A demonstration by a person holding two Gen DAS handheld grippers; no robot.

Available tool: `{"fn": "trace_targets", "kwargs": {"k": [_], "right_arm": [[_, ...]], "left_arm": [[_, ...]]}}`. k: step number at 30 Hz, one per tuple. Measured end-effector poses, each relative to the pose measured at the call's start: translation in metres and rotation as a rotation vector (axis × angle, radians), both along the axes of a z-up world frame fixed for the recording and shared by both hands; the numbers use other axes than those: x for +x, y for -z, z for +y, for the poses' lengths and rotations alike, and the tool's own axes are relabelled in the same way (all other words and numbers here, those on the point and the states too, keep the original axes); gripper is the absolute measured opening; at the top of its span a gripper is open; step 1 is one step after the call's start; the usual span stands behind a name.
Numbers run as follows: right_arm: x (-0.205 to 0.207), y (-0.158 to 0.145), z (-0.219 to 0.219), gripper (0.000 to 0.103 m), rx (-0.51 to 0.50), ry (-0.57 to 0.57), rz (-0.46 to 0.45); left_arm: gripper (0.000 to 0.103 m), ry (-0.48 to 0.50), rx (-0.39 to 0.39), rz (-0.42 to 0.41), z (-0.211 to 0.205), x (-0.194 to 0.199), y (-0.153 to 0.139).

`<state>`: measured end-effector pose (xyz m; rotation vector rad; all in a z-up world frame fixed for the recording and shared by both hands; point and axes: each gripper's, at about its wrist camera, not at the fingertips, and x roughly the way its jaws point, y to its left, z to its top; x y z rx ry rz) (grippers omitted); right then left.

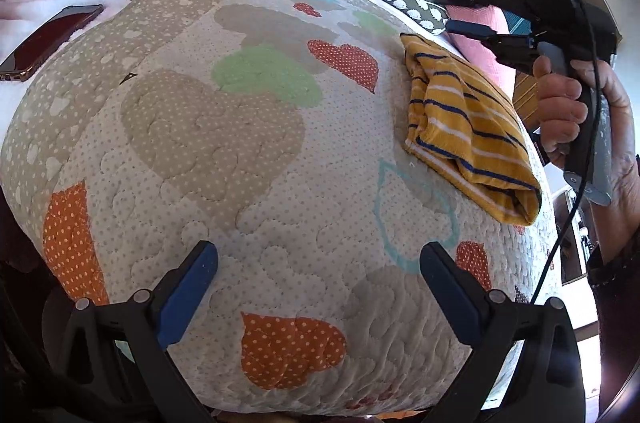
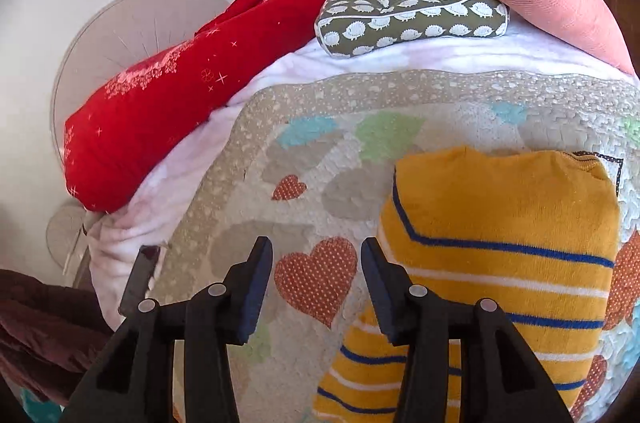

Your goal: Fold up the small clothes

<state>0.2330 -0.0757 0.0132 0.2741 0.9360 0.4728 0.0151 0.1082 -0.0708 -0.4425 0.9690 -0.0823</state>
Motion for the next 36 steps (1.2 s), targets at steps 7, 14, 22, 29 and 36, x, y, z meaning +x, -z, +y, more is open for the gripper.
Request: {"fn": "trace_targets", "kwargs": {"k": [7, 14, 22, 29, 36], "right_arm": [[0.033, 0.093, 0.005, 0.006, -0.064, 0.100, 0.290], [0.022, 0.034, -0.003, 0.039, 0.022, 0.097, 0.151], [0.083, 0.052, -0.004, 0.054, -0.021, 0.184, 0.232], [0.096, 0.030, -0.044, 0.056, 0.072, 0.337, 0.151], [0.044, 0.039, -0.136, 0.056, 0.216, 0.339, 0.180]], "left_arm": [[0.102, -0.021, 0.011, -0.007, 0.010, -0.009, -0.006], [0.102, -0.024, 0.012, -0.012, 0.008, -0.012, -0.008], [0.102, -0.017, 0.078, -0.044, 0.005, -0.027, -0.017], [0.102, -0.047, 0.072, -0.036, 0.017, -0.028, -0.016], [0.102, -0.009, 0.062, -0.038, 0.001, -0.035, -0.022]]}}
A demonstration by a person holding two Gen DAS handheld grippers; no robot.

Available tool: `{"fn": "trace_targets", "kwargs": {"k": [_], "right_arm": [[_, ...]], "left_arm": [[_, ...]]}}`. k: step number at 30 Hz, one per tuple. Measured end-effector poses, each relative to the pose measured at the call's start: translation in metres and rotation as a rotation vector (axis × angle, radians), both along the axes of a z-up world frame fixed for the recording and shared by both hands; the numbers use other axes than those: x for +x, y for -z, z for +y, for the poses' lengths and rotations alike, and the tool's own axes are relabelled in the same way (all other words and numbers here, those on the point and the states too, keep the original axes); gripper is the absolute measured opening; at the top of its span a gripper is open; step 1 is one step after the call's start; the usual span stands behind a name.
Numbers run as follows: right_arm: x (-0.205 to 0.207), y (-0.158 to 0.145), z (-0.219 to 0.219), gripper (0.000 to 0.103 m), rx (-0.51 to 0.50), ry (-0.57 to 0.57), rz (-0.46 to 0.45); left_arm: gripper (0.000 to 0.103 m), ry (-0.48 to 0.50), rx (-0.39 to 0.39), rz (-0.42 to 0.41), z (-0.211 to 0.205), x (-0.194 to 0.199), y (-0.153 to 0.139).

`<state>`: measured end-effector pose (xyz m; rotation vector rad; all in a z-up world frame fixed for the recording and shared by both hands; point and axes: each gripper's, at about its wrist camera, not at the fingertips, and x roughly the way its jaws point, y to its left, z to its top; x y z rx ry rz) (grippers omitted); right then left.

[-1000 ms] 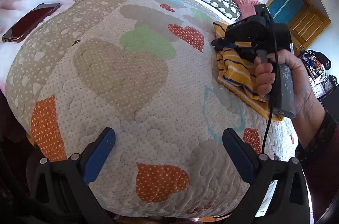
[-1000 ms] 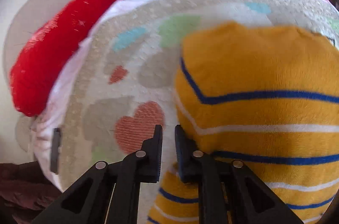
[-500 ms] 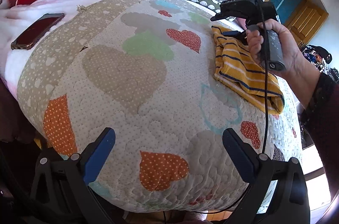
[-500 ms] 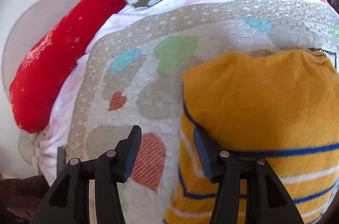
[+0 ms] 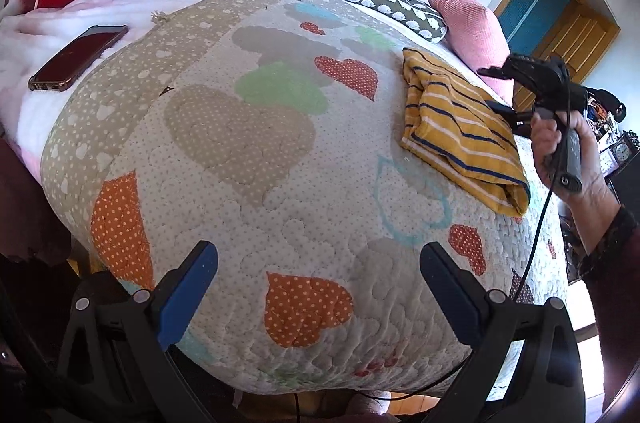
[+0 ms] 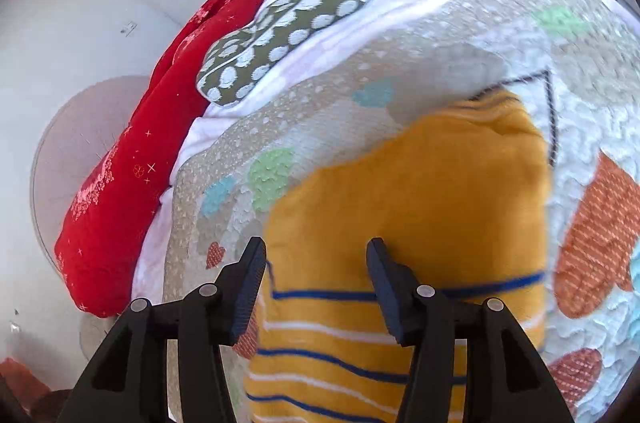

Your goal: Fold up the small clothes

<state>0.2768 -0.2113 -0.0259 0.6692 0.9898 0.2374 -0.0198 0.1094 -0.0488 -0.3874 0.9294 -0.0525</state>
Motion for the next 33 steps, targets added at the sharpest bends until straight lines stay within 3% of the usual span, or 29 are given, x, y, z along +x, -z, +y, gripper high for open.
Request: {"fn": "trace_targets", "kwargs": {"k": [3, 6, 8, 13, 16, 18, 19, 21, 23, 27, 31, 33], "right_arm": [[-0.026, 0.023, -0.063, 0.055, 0.118, 0.107, 0.038], [-0.054, 0.024, -0.109, 0.060, 0.095, 0.265, 0.064], [-0.069, 0.016, -0.117, 0.060, 0.199, 0.215, 0.019], [-0.112, -0.015, -0.066, 0.064, 0.269, -0.036, -0.098], [-0.128, 0.010, -0.030, 0.069, 0.203, -0.140, -0.051], [-0.129, 0.042, -0.019, 0.067, 0.083, -0.137, 0.040], [-0.131, 0.048, -0.019, 0.065, 0.092, -0.123, 0.038], [-0.135, 0.038, -0.019, 0.067, 0.153, -0.112, 0.028], [-0.133, 0.021, -0.009, 0.067, 0.283, -0.172, 0.007], [-0.125, 0.001, 0.031, 0.069, 0.242, -0.241, -0.044], [-0.108, 0.059, 0.052, 0.067, 0.235, -0.212, 0.136], [-0.114, 0.054, 0.051, 0.066, 0.208, -0.198, 0.086]], "left_arm": [[0.102, 0.020, 0.010, -0.002, -0.010, -0.004, -0.003], [0.102, 0.033, 0.035, -0.014, -0.020, -0.009, -0.007], [0.102, 0.044, 0.047, -0.013, -0.026, -0.009, -0.008], [0.102, 0.078, 0.061, 0.005, -0.043, -0.007, -0.008], [0.102, 0.089, 0.087, 0.005, -0.050, -0.011, -0.009], [0.102, 0.084, 0.102, 0.001, -0.050, -0.015, -0.011], [0.102, 0.080, 0.107, -0.002, -0.049, -0.016, -0.011], [0.102, 0.065, 0.122, -0.005, -0.048, -0.017, -0.011], [0.102, 0.061, 0.109, 0.004, -0.047, -0.013, -0.010], [0.102, 0.075, 0.110, 0.007, -0.050, -0.015, -0.010], [0.102, 0.042, 0.171, -0.040, -0.046, -0.026, -0.022], [0.102, -0.013, 0.253, -0.115, -0.042, -0.033, -0.037]]}}
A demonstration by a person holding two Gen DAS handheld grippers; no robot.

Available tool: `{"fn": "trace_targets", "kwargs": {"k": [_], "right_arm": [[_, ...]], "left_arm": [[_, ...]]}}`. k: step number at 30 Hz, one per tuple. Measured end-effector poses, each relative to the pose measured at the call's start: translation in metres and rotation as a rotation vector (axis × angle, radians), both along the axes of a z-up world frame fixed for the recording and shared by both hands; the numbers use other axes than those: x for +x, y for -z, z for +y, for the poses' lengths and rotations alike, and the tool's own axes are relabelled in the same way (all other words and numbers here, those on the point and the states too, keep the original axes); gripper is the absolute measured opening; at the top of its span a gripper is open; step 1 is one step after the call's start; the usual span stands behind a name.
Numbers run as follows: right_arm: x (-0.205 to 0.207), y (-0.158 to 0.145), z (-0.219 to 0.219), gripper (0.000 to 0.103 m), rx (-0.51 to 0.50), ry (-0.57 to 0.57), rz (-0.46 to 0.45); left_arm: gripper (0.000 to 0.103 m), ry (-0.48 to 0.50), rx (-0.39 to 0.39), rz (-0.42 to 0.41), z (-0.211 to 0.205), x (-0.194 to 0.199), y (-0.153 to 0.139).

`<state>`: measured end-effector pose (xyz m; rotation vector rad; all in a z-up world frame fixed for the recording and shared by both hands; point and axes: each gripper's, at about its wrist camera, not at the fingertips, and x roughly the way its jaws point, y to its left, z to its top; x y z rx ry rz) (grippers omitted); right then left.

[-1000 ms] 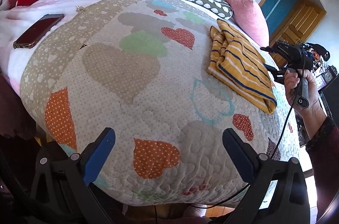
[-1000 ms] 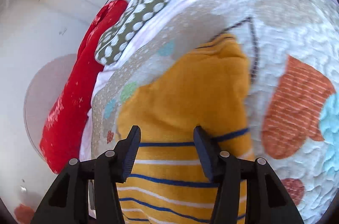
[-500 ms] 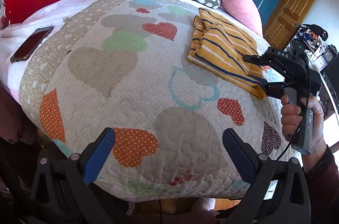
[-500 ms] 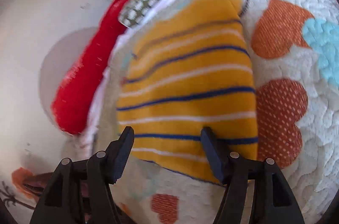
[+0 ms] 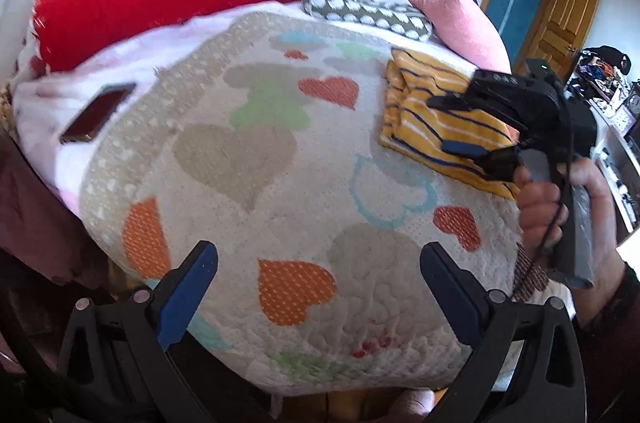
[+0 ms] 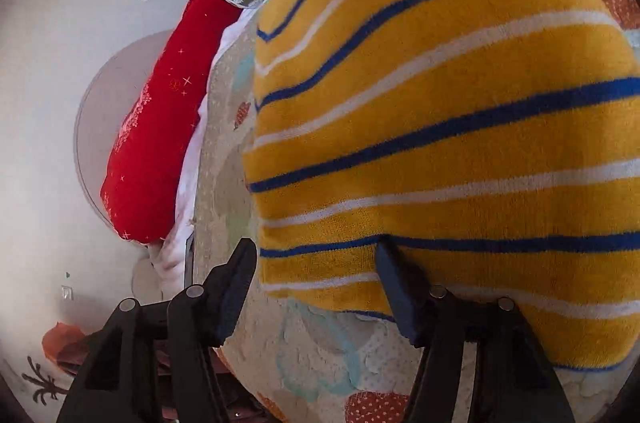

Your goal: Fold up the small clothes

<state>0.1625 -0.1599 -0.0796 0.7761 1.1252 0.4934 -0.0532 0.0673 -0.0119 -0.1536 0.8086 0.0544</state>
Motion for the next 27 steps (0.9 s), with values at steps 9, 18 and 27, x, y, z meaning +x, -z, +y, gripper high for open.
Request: {"fn": "trace_targets", "kwargs": {"k": [9, 18, 27], "right_arm": [[-0.105, -0.078, -0.031, 0.075, -0.451, 0.057, -0.380], [-0.149, -0.063, -0.081, 0.078, -0.496, 0.198, -0.355], [-0.170, -0.071, -0.075, 0.084, -0.633, 0.228, -0.472]], "left_arm": [[0.102, 0.034, 0.080, -0.212, -0.019, 0.021, -0.053], [0.102, 0.078, 0.158, -0.130, -0.065, 0.047, -0.047], [0.102, 0.052, 0.201, -0.166, -0.077, 0.043, -0.057]]}}
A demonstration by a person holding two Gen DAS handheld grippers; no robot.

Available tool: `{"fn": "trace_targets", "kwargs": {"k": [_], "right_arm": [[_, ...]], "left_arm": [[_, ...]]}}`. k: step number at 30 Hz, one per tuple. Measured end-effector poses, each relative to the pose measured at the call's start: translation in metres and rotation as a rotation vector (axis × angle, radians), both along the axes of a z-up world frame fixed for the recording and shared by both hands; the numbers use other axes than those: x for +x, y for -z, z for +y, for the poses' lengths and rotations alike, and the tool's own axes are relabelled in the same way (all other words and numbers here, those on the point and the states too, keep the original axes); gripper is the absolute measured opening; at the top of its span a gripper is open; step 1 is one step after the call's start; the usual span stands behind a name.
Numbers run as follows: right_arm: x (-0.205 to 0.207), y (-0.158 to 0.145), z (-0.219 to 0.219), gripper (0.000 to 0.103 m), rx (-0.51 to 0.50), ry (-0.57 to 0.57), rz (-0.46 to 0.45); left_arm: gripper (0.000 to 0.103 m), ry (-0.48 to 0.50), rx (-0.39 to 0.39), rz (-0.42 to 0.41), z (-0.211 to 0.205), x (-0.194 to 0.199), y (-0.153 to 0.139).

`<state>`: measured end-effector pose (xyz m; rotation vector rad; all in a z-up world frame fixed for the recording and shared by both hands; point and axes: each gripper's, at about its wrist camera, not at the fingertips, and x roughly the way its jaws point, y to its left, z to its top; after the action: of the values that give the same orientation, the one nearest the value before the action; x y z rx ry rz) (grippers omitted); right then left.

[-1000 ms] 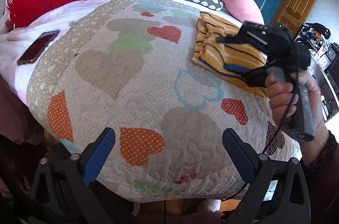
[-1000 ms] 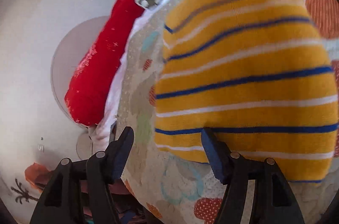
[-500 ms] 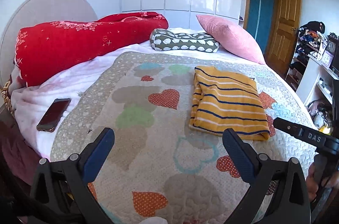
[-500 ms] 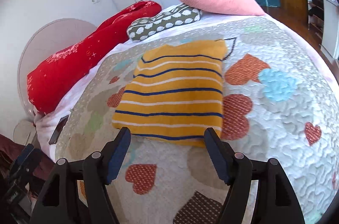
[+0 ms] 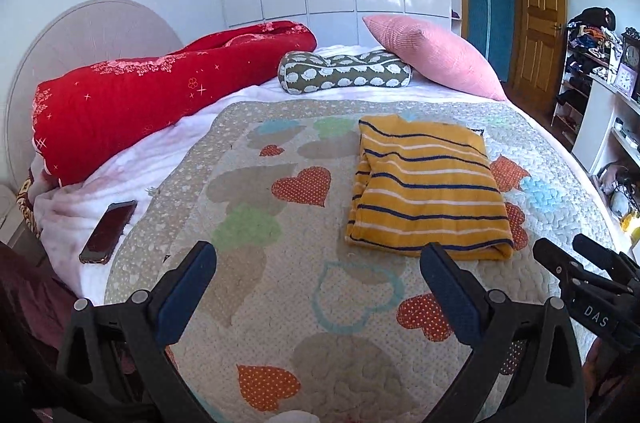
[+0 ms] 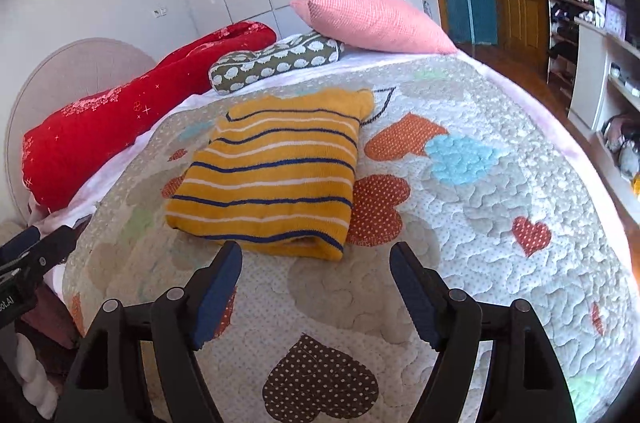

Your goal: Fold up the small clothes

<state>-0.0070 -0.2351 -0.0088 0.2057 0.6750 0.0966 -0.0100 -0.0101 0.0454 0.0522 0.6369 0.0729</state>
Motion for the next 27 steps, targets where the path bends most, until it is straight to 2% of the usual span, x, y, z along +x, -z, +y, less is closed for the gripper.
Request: {"fn": "trace_targets", "kwargs": {"k": [4, 11, 18, 22, 27], "right_arm": [[-0.008, -0.007, 0.006, 0.091, -0.051, 0.003, -0.056], [-0.004, 0.007, 0.012, 0.091, -0.058, -0.024, 0.010], [0.004, 0.011, 0.016, 0.095, -0.110, -0.006, 0.044], [0.006, 0.007, 0.017, 0.102, -0.141, 0.027, 0.026], [0.004, 0.003, 0.017, 0.102, -0.113, 0.023, -0.023]], "left_arm": [[0.102, 0.026, -0.026, 0.002, -0.004, 0.003, -0.004], [0.102, 0.059, -0.009, 0.058, -0.013, 0.011, 0.011], [0.102, 0.084, -0.063, 0.069, -0.008, 0.011, 0.011], [0.102, 0.091, -0.096, 0.095, -0.003, 0.014, 0.016], [0.102, 0.088, -0.118, 0.131, 0.000, 0.019, 0.026]]}}
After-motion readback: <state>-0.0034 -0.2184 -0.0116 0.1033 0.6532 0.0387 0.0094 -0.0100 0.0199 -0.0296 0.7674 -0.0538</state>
